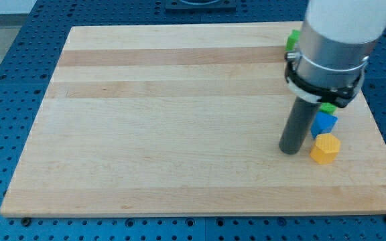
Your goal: Adjust the yellow hexagon and blue triangle at the bottom side of the green circle
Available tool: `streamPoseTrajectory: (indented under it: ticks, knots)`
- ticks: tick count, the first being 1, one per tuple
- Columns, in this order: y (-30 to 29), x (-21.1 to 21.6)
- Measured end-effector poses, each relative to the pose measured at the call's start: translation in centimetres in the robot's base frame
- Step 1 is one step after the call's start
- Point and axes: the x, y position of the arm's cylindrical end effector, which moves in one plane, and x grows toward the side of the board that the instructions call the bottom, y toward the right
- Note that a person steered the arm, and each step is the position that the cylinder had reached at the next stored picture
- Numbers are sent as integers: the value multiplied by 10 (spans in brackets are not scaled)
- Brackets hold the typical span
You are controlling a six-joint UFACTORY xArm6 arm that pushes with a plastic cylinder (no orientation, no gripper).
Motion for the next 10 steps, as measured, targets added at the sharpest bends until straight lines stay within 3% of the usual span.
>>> streamPoseTrajectory:
  ticks: [2, 7, 10]
  knots:
    - [10, 54]
    - [36, 46]
    - [87, 28]
